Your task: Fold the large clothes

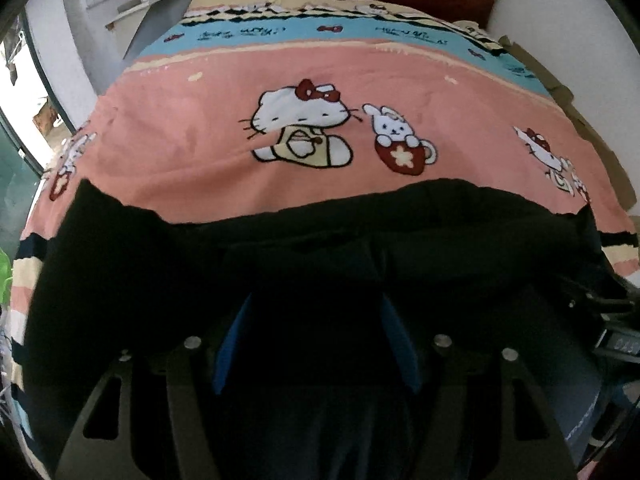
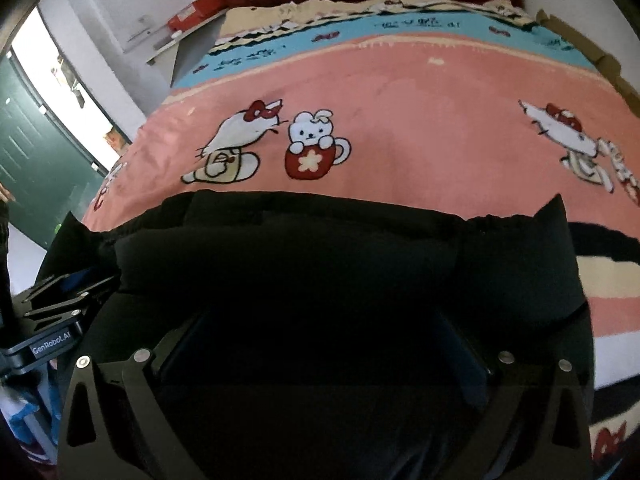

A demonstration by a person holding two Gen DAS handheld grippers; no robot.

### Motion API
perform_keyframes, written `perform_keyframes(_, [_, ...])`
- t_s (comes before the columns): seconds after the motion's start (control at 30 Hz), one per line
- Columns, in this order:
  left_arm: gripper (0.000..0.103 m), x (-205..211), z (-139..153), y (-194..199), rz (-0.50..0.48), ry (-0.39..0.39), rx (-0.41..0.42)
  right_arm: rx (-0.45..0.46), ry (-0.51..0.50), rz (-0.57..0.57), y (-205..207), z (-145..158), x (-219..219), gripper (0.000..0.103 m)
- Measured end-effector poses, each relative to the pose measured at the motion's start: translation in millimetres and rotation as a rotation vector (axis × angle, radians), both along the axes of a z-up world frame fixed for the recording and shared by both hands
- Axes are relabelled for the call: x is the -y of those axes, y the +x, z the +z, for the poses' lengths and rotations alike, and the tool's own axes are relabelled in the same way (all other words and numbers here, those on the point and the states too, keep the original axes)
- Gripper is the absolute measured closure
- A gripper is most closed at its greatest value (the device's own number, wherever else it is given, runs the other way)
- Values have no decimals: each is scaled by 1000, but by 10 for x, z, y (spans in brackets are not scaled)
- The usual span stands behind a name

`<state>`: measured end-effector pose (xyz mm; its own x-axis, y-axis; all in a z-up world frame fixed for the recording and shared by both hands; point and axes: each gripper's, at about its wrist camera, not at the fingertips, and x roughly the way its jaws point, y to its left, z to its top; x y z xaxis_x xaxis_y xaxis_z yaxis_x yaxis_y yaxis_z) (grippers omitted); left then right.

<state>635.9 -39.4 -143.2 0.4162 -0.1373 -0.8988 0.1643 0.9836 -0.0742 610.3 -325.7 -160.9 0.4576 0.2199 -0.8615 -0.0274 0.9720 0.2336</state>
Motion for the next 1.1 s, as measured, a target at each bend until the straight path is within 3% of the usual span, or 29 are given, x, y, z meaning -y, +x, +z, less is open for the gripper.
perform_keyframes(0.27, [39,69,-66,-147,-12,13,40,55,64,-30,-117,-229,76,1])
perform_keyframes(0.4, [39,-107,199,-320,-18,-27,64,37,26,-26,-230,17,24,2])
perform_keyframes(0.47, [39,-273,392,-500,-4,6,147,91,-6,-6,-393,215,35,2])
perform_keyframes(0.53, [39,-480,432,-602,40,28,168,139,-37,-6,-557,321,121,2])
perform_keyframes(0.67, [39,-788,150,-598,93,0,83,65,25,-40,-620,21,406,2])
perform_keyframes(0.87, [38,-741,4,-808,93,-31,182,104,98,-48,-640,-295,453,1])
perform_keyframes(1.1, [38,-732,-12,-923,107,-18,213,127,93,-59,-733,-314,467,1])
